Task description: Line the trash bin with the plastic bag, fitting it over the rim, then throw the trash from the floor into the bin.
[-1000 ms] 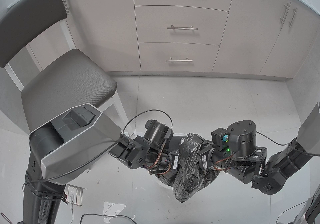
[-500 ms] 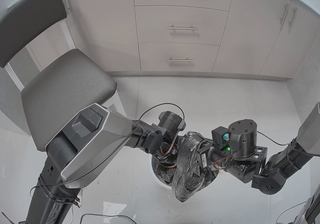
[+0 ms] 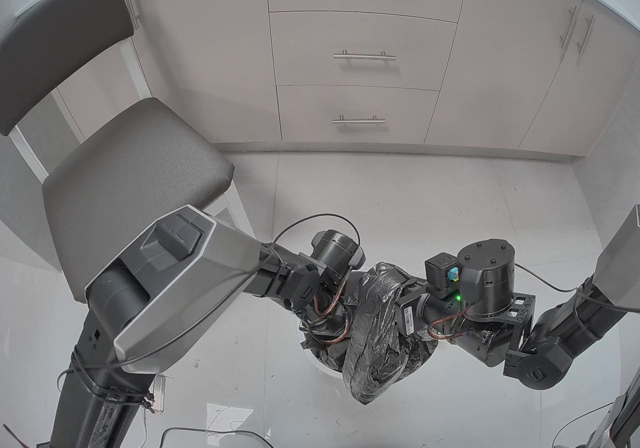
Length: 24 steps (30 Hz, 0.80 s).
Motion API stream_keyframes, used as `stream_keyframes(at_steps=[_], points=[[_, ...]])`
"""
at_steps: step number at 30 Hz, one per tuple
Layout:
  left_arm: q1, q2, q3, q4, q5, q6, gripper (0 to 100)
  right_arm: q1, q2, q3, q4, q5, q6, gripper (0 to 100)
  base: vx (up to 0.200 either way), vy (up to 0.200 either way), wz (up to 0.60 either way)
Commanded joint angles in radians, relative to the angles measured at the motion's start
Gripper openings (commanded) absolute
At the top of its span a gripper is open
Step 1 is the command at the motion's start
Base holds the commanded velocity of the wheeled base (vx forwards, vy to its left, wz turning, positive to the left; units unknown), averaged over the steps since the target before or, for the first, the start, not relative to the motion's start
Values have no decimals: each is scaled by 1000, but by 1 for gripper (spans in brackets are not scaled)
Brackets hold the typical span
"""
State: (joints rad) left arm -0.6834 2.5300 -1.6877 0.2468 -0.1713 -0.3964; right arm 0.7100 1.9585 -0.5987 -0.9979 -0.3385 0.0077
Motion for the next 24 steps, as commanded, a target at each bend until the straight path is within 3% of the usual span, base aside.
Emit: stream_keyframes(at_steps=[1,6,12,17,24], points=[[13,-99,86,-8,6,-42,0,0,-1,-1,-1,0,0,0,0,0,0],[18,-177,160,-61,7,-111,0,0,0,-3,-1,0,0,0,0,0,0],[21,-217,215,-124,26,-119,0,0,2,-3,-1,0,0,0,0,0,0],[31,-254,309,-152,138,-122,0,-1,2,-4,-1,-2,0,0,0,0,0],[91,-332,563,-365,159,-128,0,-7,5,-7,-1,-2,0,0,0,0,0]])
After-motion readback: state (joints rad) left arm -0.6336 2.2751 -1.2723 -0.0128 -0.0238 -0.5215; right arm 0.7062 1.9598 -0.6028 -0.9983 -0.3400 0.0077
